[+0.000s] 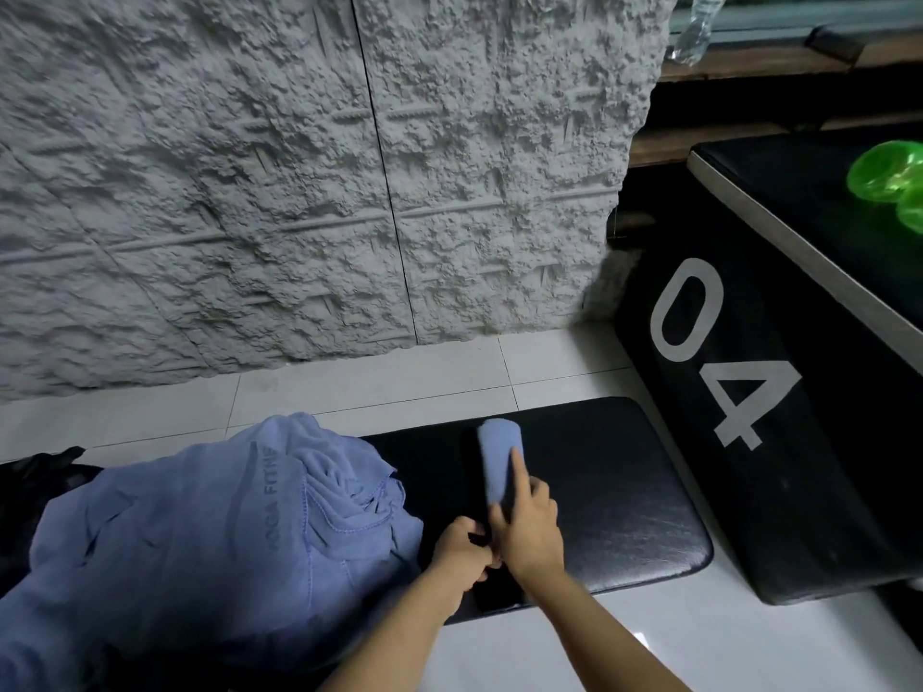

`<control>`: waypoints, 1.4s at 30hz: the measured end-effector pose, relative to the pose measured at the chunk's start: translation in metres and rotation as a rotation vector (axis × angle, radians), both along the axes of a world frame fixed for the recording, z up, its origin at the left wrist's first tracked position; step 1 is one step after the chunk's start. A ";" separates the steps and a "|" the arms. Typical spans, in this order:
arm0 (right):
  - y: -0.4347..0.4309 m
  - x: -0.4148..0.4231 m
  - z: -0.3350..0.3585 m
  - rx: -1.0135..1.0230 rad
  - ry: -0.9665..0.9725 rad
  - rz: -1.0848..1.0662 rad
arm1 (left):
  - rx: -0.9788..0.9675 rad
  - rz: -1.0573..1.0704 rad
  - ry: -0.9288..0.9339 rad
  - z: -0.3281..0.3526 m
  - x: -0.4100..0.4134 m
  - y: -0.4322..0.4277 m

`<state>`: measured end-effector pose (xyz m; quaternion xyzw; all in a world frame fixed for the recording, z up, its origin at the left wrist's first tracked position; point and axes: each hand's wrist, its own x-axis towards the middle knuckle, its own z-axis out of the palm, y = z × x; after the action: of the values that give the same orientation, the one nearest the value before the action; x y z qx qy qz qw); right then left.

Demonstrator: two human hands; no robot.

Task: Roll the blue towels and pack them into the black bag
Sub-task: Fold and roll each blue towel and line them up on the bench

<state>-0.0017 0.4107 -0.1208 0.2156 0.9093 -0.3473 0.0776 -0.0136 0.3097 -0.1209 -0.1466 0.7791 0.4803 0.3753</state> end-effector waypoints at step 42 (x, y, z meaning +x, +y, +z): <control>0.133 -0.021 0.028 0.525 -0.251 -0.039 | -0.246 -0.077 0.884 0.090 -0.080 -0.170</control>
<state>-0.0232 0.5440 -0.0927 0.2869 0.9471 -0.0720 0.1246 -0.0934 0.1396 -0.0309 0.0578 0.9204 0.3866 0.0043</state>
